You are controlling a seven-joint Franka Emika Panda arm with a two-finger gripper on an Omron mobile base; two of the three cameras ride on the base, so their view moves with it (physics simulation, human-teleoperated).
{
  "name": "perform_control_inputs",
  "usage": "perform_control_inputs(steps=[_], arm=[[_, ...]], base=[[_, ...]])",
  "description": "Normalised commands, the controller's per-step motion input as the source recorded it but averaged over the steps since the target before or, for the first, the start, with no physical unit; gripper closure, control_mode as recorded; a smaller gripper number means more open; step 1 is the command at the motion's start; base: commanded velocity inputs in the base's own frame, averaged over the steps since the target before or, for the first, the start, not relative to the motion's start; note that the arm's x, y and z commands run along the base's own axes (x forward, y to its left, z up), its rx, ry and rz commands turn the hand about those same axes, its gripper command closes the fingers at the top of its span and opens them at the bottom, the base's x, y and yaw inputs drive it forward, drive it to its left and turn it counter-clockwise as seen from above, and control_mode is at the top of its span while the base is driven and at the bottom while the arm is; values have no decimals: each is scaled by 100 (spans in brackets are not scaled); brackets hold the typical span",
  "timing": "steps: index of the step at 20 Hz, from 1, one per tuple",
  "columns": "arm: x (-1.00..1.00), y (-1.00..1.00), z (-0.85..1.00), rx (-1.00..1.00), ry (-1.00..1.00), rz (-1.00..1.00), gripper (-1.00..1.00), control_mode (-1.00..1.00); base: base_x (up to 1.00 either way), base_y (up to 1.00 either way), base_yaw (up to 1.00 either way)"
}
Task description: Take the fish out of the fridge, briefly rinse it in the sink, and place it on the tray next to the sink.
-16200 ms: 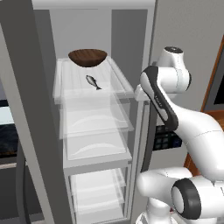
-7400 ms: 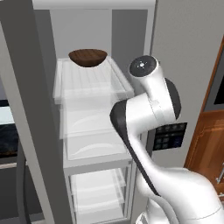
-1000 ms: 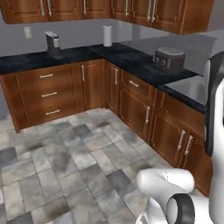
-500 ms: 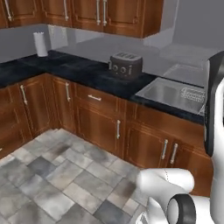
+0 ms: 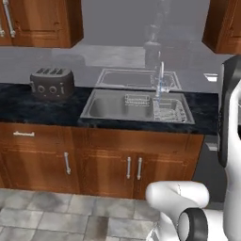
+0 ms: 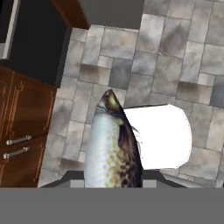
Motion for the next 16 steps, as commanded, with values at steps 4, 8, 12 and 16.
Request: perform_control_inputs(steps=[4, 8, 12, 16], arm=[[0, 0, 0, 0, 0, 0, 100, 100], [0, 0, 0, 0, 0, 0, 100, 100], [0, 0, 0, 0, 0, 0, 100, 100], [0, 0, 0, 0, 0, 0, 100, 100]], base=[[79, 2, -29], [85, -14, -10], [100, 4, -5], [66, 22, -1]])
